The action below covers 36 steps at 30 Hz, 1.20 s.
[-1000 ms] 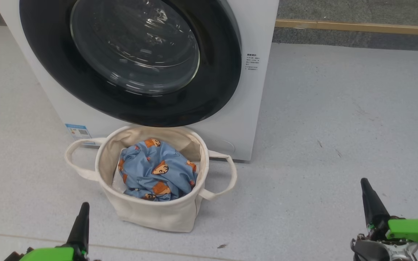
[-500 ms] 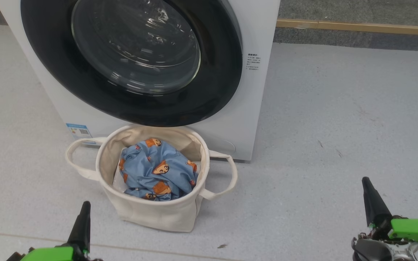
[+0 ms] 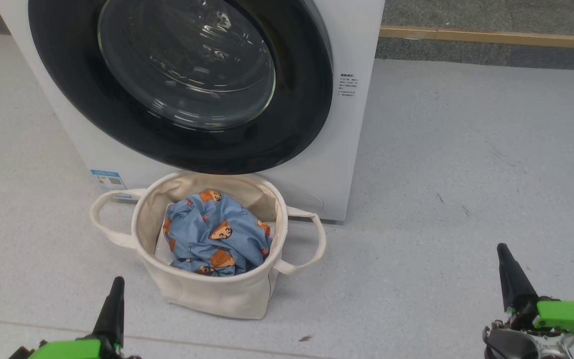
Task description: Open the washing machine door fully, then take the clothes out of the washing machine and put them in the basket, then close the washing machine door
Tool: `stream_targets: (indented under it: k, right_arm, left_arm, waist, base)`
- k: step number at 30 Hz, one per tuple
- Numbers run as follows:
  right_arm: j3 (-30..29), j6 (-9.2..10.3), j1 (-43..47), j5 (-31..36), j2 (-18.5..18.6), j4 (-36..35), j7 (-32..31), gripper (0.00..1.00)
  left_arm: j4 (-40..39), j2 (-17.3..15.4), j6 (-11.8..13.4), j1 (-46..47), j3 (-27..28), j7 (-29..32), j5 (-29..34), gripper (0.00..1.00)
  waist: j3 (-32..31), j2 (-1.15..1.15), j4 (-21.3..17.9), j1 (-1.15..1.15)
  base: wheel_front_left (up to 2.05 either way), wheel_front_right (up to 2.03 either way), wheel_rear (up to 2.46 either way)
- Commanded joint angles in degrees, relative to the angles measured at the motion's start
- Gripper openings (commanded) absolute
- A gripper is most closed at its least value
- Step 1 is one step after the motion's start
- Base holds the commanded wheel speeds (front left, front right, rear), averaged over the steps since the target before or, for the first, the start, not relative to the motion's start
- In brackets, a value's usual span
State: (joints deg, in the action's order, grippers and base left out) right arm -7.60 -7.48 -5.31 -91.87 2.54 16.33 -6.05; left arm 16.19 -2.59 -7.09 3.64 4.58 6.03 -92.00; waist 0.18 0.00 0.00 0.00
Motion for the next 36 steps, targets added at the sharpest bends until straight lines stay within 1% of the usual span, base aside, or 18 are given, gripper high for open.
stream_targets:
  k: [1,36]
  right_arm:
    - [1.10,-0.01,-0.87,-0.31,0.33,-2.31,-0.42,0.00]
    - [1.10,-0.01,-0.87,-0.31,0.33,-2.31,-0.42,0.00]
  left_arm:
    - [-2.13,-0.29,-0.40,2.55,1.96,0.47,-0.16,0.00]
    - [-2.14,-0.29,-0.40,2.55,1.95,0.47,-0.17,0.00]
  waist:
    - [0.00,0.00,0.00,0.00]
    - [0.00,0.00,0.00,0.00]
  base:
    - [0.00,0.00,0.00]
    - [0.00,0.00,0.00]
